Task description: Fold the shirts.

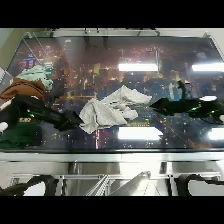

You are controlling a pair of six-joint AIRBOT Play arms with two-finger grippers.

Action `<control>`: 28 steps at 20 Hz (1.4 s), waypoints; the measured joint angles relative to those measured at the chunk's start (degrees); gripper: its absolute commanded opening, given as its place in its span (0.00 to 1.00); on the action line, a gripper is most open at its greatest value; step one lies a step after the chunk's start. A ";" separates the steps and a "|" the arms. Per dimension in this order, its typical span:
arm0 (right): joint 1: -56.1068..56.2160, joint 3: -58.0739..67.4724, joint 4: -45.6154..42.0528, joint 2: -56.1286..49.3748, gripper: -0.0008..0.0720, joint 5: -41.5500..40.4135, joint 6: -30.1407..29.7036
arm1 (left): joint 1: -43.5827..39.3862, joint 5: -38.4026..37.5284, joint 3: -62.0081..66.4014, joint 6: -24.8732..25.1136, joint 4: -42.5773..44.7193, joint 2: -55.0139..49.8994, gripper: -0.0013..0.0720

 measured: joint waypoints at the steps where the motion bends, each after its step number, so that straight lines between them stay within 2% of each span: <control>1: 2.05 0.04 -0.11 -0.70 0.60 -0.76 0.37 | -1.44 -1.77 -1.66 0.00 0.00 -0.04 0.99; 3: 6.10 0.07 -0.22 -2.08 0.60 -2.62 1.38 | -4.37 -5.38 -3.69 0.11 0.00 -1.27 0.99; 4: 7.87 0.11 0.07 -2.64 0.60 -3.67 1.62 | -5.79 -7.17 -3.80 0.09 0.00 -2.40 0.95; 7: 11.43 0.22 2.23 -3.56 0.60 -5.66 2.05 | -9.51 -9.20 -0.92 -0.02 -0.52 -6.67 0.58; 8: 12.17 0.24 3.13 -3.74 0.60 -6.40 2.21 | -10.60 -10.01 0.74 -0.02 -0.48 -8.17 0.40; 9: 12.70 0.24 3.69 -3.87 0.48 -6.93 2.23 | -11.56 -10.95 2.43 0.00 -0.17 -9.49 0.19; 10: 13.16 0.24 4.22 -4.09 0.41 -7.69 2.25 | -12.46 -11.80 4.28 -0.02 0.28 -10.71 0.02; 11: 13.49 0.22 5.01 -4.35 0.35 -7.80 2.45 | -13.07 -11.82 6.12 -0.02 0.24 -11.52 0.04; 12: 13.79 0.24 6.27 -4.57 0.11 -7.89 2.40 | -13.64 -11.37 8.07 -0.11 0.15 -12.17 0.03; 13: 14.08 0.24 7.78 -4.92 0.03 -7.41 1.60 | -14.01 -10.78 9.75 -0.48 0.15 -12.55 0.04; 16: 14.16 0.24 14.97 -5.07 0.03 -2.36 -4.22 | -14.10 -7.50 15.02 -0.90 0.00 -11.67 0.04; 19: 11.15 0.24 24.81 -1.29 0.03 8.70 -11.69 | -12.66 -1.44 20.68 -1.22 -1.05 -6.78 0.04; 23: 1.33 0.28 38.64 15.37 0.03 22.95 -17.81 | -8.09 7.04 30.97 -1.40 -5.25 5.42 0.04; 26: -8.20 0.39 43.98 33.77 0.03 23.41 -19.52 | -3.02 9.38 39.56 -1.42 -6.86 15.82 0.04; 28: -13.18 0.42 42.82 45.40 0.03 17.64 -19.69 | 0.92 9.25 44.11 -1.40 -7.50 21.92 0.04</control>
